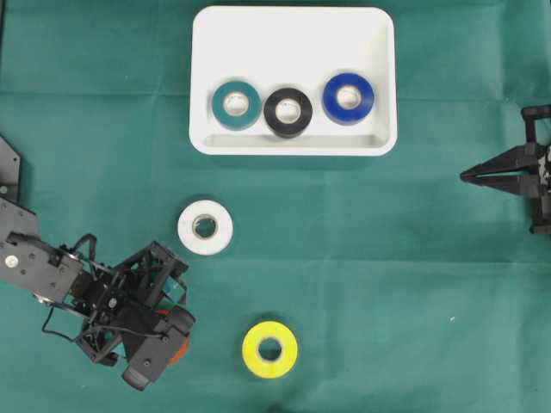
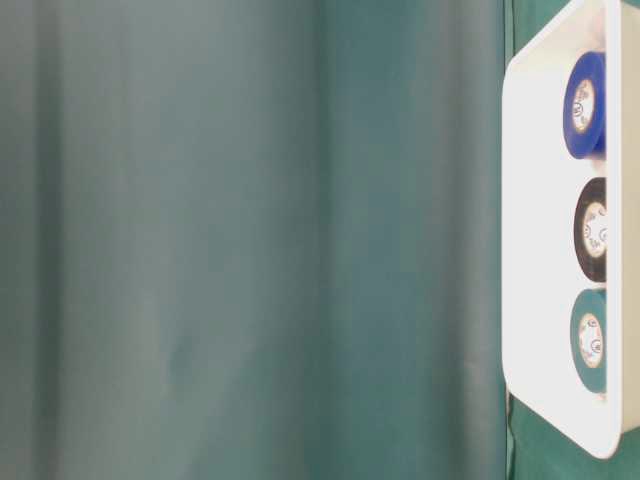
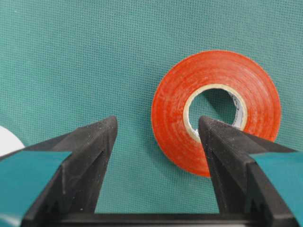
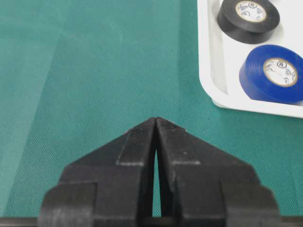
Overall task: Put the tape into the white case with the left arm.
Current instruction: 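Move the left gripper down over the red-orange tape roll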
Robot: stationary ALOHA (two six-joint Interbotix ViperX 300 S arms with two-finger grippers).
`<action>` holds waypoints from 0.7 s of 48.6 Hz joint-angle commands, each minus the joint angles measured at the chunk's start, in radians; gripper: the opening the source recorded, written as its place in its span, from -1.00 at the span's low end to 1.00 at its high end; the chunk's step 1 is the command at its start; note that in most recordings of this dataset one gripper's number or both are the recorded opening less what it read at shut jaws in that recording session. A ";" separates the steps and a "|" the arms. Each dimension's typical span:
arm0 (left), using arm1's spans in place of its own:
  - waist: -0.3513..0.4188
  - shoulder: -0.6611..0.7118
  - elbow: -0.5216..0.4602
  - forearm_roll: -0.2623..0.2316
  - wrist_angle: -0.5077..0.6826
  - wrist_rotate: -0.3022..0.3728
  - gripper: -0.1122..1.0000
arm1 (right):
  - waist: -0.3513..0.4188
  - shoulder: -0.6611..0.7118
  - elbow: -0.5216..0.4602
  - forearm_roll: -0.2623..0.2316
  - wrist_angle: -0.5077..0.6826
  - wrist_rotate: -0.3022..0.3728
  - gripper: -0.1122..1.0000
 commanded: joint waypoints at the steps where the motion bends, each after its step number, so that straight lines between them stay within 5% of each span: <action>1: -0.003 0.003 -0.025 -0.002 -0.011 0.000 0.46 | 0.000 0.005 -0.011 0.000 -0.011 0.002 -0.97; 34: -0.003 0.106 -0.057 0.000 -0.031 0.002 0.48 | 0.000 0.005 -0.011 -0.002 -0.011 0.002 -0.97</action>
